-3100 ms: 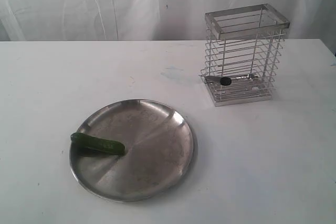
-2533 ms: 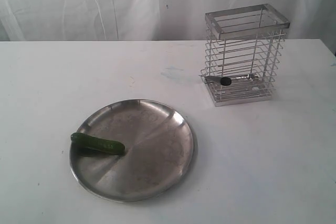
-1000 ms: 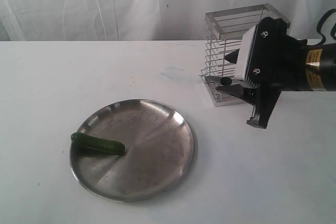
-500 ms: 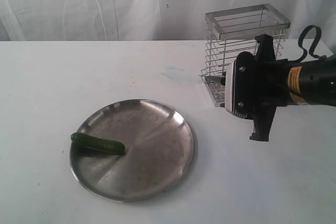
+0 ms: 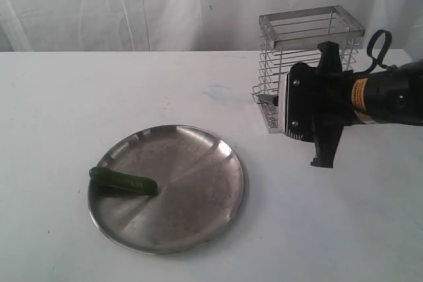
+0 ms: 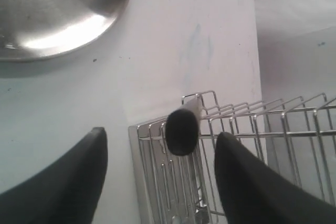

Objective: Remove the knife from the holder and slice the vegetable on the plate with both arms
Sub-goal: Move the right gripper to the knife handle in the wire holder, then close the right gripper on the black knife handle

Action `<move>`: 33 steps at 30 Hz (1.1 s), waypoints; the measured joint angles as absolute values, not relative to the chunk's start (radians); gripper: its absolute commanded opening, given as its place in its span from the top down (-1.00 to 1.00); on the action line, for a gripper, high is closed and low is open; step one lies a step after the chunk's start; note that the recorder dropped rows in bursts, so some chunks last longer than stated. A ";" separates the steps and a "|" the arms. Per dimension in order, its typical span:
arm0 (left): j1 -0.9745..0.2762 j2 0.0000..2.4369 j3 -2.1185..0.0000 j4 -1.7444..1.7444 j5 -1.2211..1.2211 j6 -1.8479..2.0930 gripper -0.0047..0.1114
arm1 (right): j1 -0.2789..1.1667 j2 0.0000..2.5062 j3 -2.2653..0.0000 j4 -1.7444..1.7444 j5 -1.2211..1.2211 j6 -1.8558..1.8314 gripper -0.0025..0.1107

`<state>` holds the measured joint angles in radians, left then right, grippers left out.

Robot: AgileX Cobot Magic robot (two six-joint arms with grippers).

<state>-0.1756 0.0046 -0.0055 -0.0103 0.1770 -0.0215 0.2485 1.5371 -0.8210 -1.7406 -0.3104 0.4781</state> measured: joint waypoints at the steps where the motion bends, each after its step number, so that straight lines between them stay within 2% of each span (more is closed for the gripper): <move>1: -0.176 0.005 -0.005 -0.010 0.177 -0.021 0.92 | 0.248 1.537 -0.826 -1.732 -0.310 0.478 -0.05; 15: -0.176 0.005 -0.005 -0.010 0.177 -0.021 0.92 | 0.251 1.513 -0.854 -1.707 -0.306 0.465 -0.05; 33: -0.176 0.005 -0.005 -0.010 0.177 -0.021 0.92 | 0.271 1.624 -0.895 -1.706 -0.270 0.397 -0.05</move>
<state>-0.1756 0.0046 -0.0055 -0.0103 0.1770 -0.0215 0.2711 1.6239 -0.8946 -1.7056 -0.2699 0.3974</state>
